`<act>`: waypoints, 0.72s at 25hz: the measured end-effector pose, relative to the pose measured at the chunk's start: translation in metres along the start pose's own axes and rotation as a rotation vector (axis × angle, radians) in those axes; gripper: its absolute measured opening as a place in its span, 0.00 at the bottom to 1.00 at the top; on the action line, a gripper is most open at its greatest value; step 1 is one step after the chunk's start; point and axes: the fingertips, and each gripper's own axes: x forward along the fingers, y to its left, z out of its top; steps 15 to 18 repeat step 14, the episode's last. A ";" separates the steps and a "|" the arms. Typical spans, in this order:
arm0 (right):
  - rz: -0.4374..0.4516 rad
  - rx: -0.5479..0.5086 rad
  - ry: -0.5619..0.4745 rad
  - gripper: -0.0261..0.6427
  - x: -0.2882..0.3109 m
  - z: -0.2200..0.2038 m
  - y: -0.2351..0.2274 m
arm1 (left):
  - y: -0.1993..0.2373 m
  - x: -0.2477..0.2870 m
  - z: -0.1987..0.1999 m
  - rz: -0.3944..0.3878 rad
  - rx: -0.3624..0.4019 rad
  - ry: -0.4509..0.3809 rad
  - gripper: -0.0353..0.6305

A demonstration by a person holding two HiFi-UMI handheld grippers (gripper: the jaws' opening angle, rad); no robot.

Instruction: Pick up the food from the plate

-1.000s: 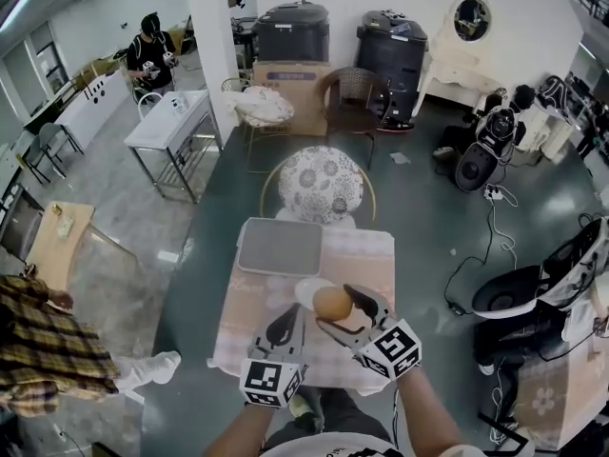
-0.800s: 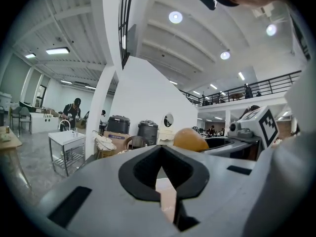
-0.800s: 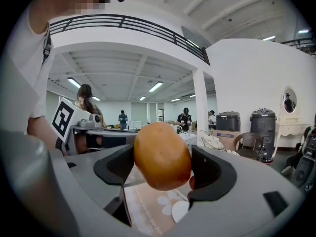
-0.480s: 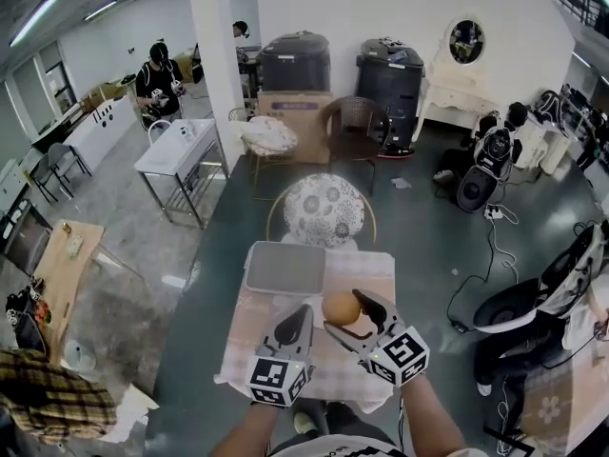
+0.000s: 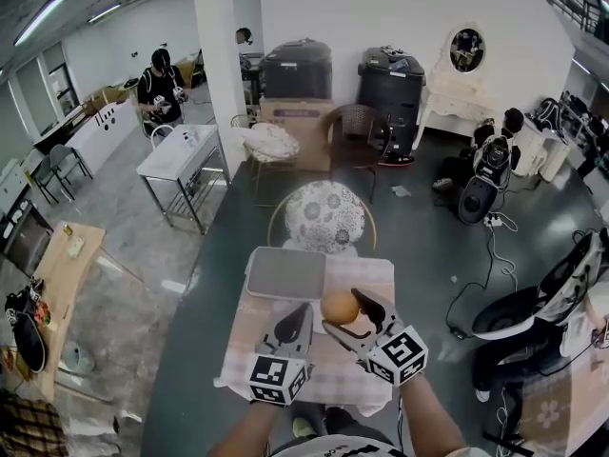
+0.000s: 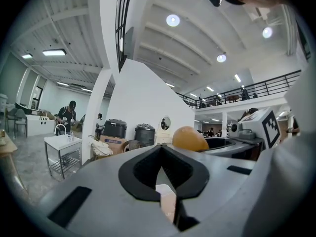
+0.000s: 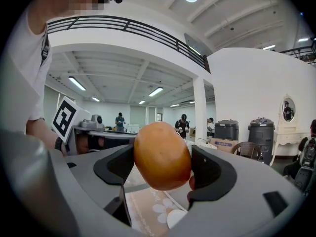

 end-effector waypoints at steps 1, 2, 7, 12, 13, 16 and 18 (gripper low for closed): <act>0.001 -0.001 0.000 0.56 0.000 0.002 0.000 | -0.001 0.000 0.001 0.000 0.000 0.000 0.06; 0.002 -0.002 -0.001 0.56 0.000 0.003 -0.001 | -0.001 0.001 0.002 0.000 0.001 0.000 0.06; 0.007 -0.008 0.000 0.56 0.002 0.001 0.005 | 0.002 -0.004 0.002 0.005 0.004 -0.007 0.06; 0.010 -0.011 0.003 0.56 0.008 0.005 0.008 | 0.008 -0.007 0.006 0.011 0.006 -0.009 0.06; 0.010 -0.011 0.003 0.56 0.009 0.005 0.008 | 0.009 -0.007 0.007 0.012 0.006 -0.010 0.06; 0.011 -0.011 0.004 0.56 0.010 0.006 0.007 | 0.010 -0.007 0.007 0.013 0.007 -0.010 0.06; 0.011 -0.011 0.004 0.56 0.010 0.006 0.007 | 0.010 -0.007 0.007 0.013 0.007 -0.010 0.06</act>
